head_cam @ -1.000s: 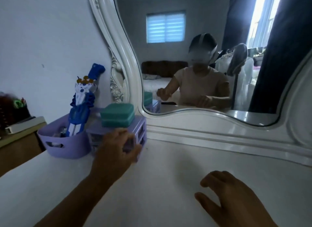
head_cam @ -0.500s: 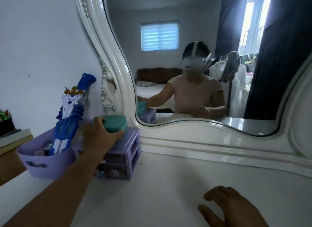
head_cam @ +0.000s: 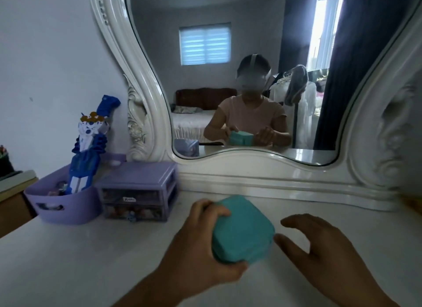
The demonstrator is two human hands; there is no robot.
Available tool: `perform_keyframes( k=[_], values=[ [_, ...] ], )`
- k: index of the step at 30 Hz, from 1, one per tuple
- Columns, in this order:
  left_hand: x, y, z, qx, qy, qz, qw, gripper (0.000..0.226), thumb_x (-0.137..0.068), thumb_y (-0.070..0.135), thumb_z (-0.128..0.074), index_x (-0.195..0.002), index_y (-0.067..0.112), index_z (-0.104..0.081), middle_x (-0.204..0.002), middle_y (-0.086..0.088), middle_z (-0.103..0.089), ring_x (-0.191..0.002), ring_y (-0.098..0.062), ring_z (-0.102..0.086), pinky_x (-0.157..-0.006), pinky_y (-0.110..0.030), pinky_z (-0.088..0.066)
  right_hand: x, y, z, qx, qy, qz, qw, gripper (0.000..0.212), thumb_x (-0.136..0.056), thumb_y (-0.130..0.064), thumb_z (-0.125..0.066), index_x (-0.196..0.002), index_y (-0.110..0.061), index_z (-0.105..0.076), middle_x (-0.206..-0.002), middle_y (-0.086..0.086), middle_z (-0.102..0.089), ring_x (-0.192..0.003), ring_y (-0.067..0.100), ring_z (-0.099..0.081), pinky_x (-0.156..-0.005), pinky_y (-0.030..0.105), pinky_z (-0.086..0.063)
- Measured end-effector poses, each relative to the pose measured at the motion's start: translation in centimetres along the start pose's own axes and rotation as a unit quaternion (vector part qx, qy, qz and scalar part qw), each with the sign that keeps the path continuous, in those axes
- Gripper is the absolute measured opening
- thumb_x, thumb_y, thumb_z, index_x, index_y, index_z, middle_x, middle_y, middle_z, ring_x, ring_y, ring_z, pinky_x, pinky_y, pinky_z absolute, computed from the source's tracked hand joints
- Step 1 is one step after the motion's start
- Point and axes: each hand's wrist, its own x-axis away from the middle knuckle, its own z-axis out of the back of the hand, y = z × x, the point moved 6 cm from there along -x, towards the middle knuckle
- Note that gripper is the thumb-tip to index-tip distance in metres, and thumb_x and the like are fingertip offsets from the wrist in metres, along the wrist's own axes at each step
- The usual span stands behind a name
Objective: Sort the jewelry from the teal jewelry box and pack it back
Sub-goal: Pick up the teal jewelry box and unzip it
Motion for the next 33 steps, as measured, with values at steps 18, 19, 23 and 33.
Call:
perform_keyframes(
  k=[18, 19, 23, 33],
  values=[
    [3.8, 0.9, -8.1, -0.042, -0.12, 0.099, 0.987, 0.114, -0.033, 0.081, -0.063, -0.131, 0.045, -0.017, -0.12, 0.023, -0.018, -0.113, 0.001, -0.038, -0.09, -0.02, -0.04, 6.2, 3.0, -1.8, -0.238, -0.06, -0.098, 0.964, 0.046, -0.071, -0.053, -0.065, -0.113, -0.046, -0.048, -0.107, -0.026, -0.058, -0.101, -0.011, -0.051, -0.078, 0.003, -0.042],
    [3.8, 0.6, -8.0, -0.033, -0.126, 0.096, 0.987, 0.116, -0.032, 0.08, -0.064, -0.132, 0.045, -0.017, -0.12, 0.023, -0.02, -0.112, 0.001, -0.039, -0.091, -0.021, -0.041, 6.4, 2.9, -2.0, -0.25, -0.071, -0.101, 0.96, 0.059, -0.064, -0.062, -0.063, -0.117, -0.045, -0.046, -0.11, -0.028, -0.058, -0.104, -0.011, -0.051, -0.08, 0.002, -0.041],
    [3.7, -0.1, -7.5, 0.088, -0.131, 0.104, 0.982, 0.101, -0.034, 0.064, -0.08, -0.118, 0.062, -0.024, -0.107, 0.029, -0.043, -0.098, 0.006, -0.05, -0.079, -0.014, -0.044, 7.2, 2.6, -3.3, -0.305, -0.145, -0.113, 0.934, 0.102, -0.044, -0.058, -0.079, -0.131, -0.048, -0.027, -0.127, -0.035, -0.04, -0.117, -0.017, -0.039, -0.088, -0.002, -0.035],
    [3.5, -1.1, -7.8, 0.206, -0.224, 0.108, 0.946, 0.111, -0.041, 0.047, -0.087, -0.125, 0.064, -0.017, -0.136, 0.031, -0.03, -0.123, 0.012, -0.033, -0.101, -0.018, -0.037, 6.6, 3.1, -4.4, -0.289, -0.214, -0.12, 0.925, 0.122, -0.044, -0.037, -0.09, -0.134, -0.056, -0.01, -0.128, -0.038, -0.031, -0.114, -0.023, -0.036, -0.082, -0.003, -0.037]
  ],
)
